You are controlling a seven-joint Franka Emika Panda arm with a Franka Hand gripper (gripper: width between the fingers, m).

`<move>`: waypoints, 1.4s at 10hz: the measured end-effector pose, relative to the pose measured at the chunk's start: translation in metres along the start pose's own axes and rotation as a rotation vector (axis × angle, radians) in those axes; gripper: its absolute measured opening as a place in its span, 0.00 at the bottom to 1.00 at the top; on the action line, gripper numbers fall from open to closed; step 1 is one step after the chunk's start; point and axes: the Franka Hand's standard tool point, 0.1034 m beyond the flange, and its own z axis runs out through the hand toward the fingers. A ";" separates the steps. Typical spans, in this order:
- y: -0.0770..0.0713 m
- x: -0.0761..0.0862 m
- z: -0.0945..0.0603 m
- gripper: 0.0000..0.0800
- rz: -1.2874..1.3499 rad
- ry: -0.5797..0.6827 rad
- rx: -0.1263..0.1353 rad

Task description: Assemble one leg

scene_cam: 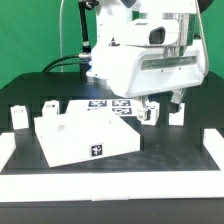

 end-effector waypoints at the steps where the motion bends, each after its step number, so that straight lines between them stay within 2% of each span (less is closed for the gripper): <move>1: 0.000 0.000 0.000 0.81 0.000 0.000 0.000; 9: 0.000 -0.001 0.000 0.81 -0.005 0.000 0.001; 10: -0.001 -0.012 0.003 0.81 -0.144 0.003 0.000; 11: -0.002 -0.031 0.006 0.81 -0.247 -0.016 0.015; 12: 0.000 -0.042 0.010 0.81 -0.356 -0.044 0.034; 13: 0.000 -0.048 0.012 0.81 -0.395 -0.082 0.056; 14: 0.003 -0.050 0.013 0.81 -0.429 -0.103 0.064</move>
Offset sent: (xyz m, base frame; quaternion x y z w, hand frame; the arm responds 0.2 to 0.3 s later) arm 0.0000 0.0000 0.0000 0.0000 0.0000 0.0000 1.0000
